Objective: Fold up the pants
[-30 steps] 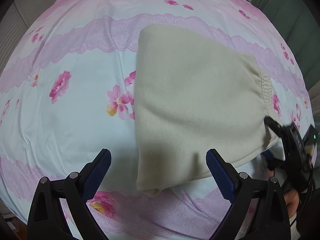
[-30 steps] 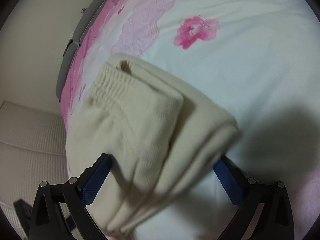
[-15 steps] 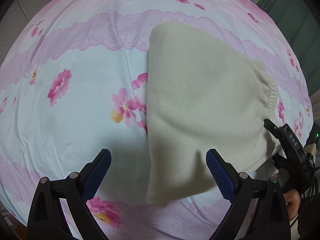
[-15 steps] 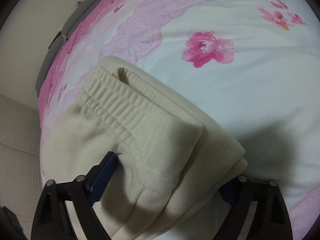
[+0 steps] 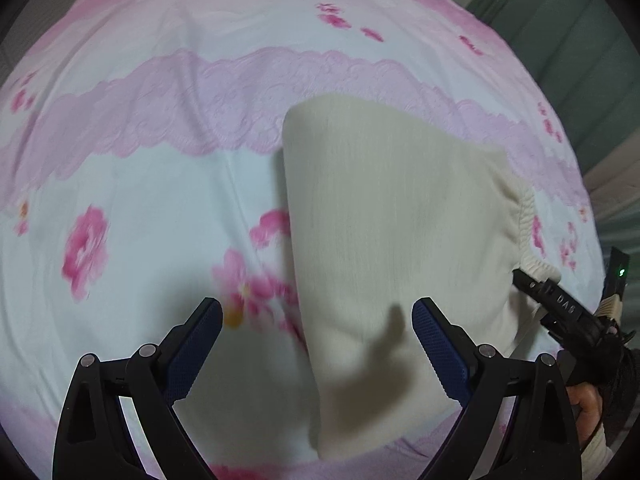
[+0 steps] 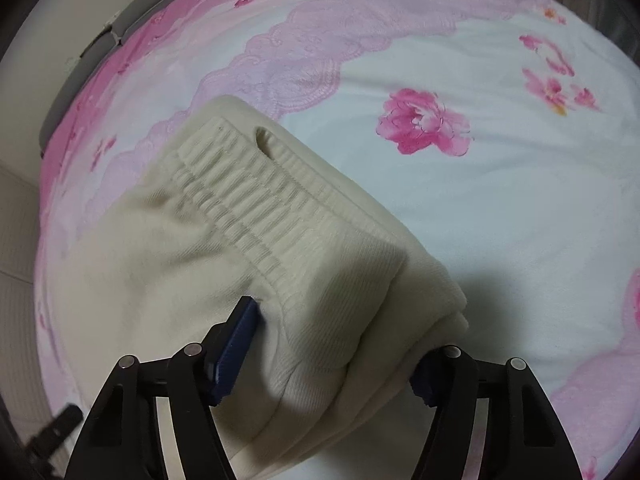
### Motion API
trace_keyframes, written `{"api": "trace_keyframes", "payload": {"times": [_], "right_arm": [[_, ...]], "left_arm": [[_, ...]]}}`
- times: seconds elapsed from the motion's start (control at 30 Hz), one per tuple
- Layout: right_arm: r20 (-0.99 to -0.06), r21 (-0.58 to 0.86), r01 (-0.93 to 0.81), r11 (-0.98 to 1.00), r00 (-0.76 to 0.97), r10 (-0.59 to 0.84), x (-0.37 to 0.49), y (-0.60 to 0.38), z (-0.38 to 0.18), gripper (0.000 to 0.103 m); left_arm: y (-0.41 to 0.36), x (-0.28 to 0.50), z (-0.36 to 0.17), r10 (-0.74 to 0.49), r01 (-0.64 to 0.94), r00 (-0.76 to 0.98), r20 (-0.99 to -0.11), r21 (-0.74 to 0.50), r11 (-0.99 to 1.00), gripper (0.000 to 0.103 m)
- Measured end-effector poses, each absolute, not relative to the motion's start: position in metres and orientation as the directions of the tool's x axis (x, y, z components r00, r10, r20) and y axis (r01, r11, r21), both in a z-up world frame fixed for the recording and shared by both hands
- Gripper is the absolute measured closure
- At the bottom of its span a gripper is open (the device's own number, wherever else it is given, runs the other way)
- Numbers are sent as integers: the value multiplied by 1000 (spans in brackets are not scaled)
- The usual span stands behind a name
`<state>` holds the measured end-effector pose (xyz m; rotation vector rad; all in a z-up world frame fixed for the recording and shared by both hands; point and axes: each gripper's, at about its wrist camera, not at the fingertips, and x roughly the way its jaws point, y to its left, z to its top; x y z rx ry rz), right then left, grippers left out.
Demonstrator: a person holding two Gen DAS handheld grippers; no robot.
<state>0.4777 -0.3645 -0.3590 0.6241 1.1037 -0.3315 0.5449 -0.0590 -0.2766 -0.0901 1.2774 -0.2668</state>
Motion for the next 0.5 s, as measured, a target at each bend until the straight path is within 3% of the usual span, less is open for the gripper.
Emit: {"api": "trace_keyframes", "payload": {"times": [0.37, 0.5], "right_arm": [[-908, 273, 549, 790, 419, 23, 477, -362, -363, 37], [-912, 258, 542, 800, 410, 17, 483, -360, -365, 37]], "left_arm": [[-38, 622, -317, -511, 130, 156, -845, -495, 859, 7], [-52, 636, -328, -570, 175, 110, -814, -549, 817, 14]]}}
